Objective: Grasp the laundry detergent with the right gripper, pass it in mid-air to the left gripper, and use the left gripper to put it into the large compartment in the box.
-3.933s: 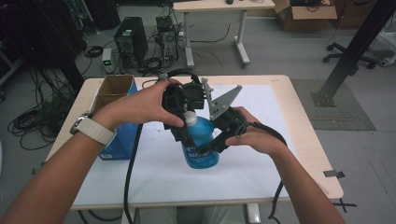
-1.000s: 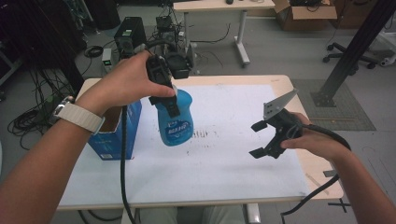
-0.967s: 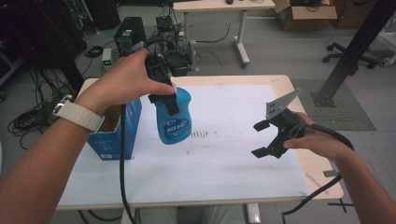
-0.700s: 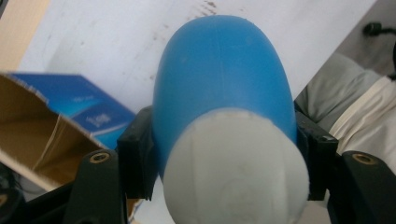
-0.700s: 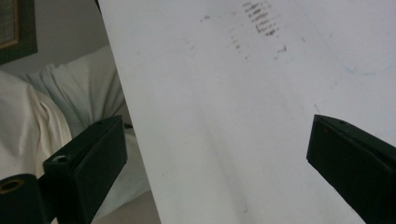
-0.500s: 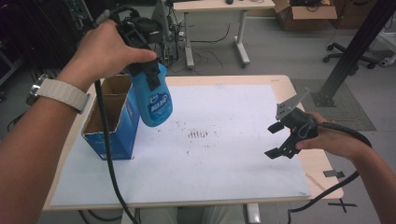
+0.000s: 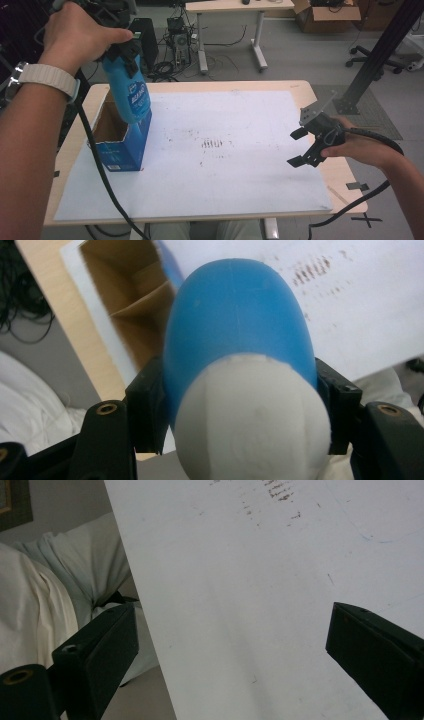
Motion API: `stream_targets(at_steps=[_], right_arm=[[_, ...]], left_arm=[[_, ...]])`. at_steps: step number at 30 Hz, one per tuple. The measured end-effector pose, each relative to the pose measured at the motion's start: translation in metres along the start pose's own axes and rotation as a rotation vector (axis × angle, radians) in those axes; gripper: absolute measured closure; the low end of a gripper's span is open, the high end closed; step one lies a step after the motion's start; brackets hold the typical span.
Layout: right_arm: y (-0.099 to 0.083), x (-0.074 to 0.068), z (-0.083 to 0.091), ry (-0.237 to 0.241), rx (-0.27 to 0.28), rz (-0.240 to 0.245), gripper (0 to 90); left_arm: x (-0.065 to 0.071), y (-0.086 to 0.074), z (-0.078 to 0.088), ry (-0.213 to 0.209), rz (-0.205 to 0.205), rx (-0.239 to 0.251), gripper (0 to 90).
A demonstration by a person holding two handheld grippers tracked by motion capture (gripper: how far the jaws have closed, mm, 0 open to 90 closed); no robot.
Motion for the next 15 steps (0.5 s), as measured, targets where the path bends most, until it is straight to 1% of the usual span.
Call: stream_targets(at_steps=[2,9,10,11,15], right_arm=[[0.001,0.000,-0.001,-0.001,0.004,-0.011,6.0],[0.004,0.002,-0.002,0.000,0.003,-0.006,6.0],[0.004,0.002,-0.002,0.000,0.004,-0.007,6.0],[0.004,0.002,-0.002,0.000,0.010,-0.015,6.0],[0.003,0.003,-0.003,-0.001,0.021,-0.025,6.0]], left_arm=[[-0.010,-0.002,-0.001,0.014,0.053,0.009,37.5],[-0.033,-0.007,-0.006,0.070,0.149,0.013,37.5],[-0.037,-0.009,-0.007,0.080,0.160,0.017,37.6],[-0.038,-0.009,-0.009,0.084,0.150,0.018,37.6],[-0.048,-0.015,-0.017,0.107,0.174,0.017,37.6]])
Point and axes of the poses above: each handheld gripper's, and its own axes: z roughly backward along the jaws, y roughly out of its top, x roughly to its right, the point moved 3 cm from there along -z, roughly forward along the jaws, and after that the axes turned 14 degrees about x, right-handed, at the moved point
